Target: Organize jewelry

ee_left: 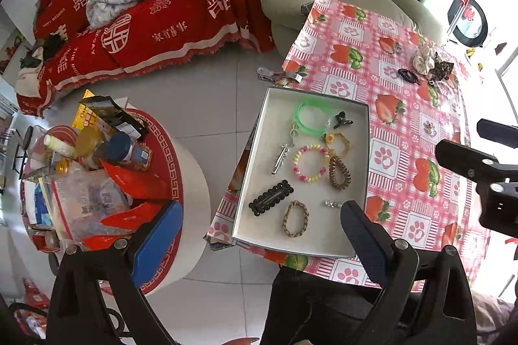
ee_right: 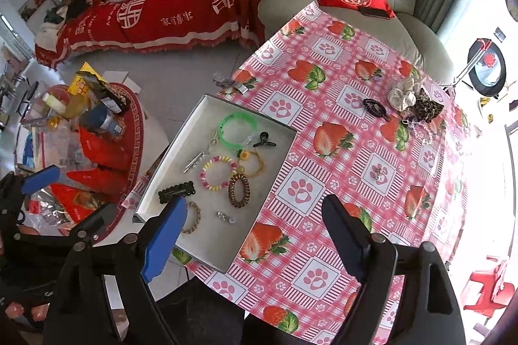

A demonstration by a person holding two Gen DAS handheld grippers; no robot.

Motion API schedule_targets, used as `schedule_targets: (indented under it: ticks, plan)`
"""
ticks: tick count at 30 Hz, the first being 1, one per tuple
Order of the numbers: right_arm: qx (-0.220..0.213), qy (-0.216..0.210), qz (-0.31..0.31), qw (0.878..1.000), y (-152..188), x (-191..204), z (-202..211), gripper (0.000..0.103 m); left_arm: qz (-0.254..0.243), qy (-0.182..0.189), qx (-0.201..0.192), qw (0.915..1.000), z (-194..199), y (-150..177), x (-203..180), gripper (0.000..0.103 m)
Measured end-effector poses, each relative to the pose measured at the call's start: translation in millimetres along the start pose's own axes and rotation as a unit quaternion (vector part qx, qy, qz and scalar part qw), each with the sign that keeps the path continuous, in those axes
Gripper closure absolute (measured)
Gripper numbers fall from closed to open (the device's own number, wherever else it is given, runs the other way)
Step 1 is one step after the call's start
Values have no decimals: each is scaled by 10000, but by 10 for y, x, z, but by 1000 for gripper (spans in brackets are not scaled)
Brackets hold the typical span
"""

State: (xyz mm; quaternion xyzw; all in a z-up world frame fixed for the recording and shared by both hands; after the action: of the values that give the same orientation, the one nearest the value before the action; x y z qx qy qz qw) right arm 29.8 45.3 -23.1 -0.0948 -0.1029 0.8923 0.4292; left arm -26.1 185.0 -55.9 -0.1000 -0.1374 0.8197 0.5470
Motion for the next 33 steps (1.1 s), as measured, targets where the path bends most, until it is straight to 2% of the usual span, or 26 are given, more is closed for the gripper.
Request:
schedule_targets:
  ticks: [8, 33]
  plan:
    - [-5, 140, 178, 9997, -2, 34, 46, 16, 14, 0, -90, 10000, 86, -2, -7, 1]
    - [-13, 130, 191, 9997, -6, 45, 55, 16, 19, -10, -107, 9999, 110, 7, -56, 1]
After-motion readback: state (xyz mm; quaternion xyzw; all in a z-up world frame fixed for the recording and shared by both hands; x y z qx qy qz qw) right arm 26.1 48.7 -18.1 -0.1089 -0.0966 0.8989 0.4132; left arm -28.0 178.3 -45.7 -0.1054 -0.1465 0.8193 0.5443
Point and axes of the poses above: each gripper's, at about its wrist camera, not at the fingertips, and z roughly against the way its jaws point, x to its left, y to its underside, the point moved 8 cm from there along -z, roughly the way its jaws point, and after that the axes turned 14 degrees about z, right-handed, at the moved point
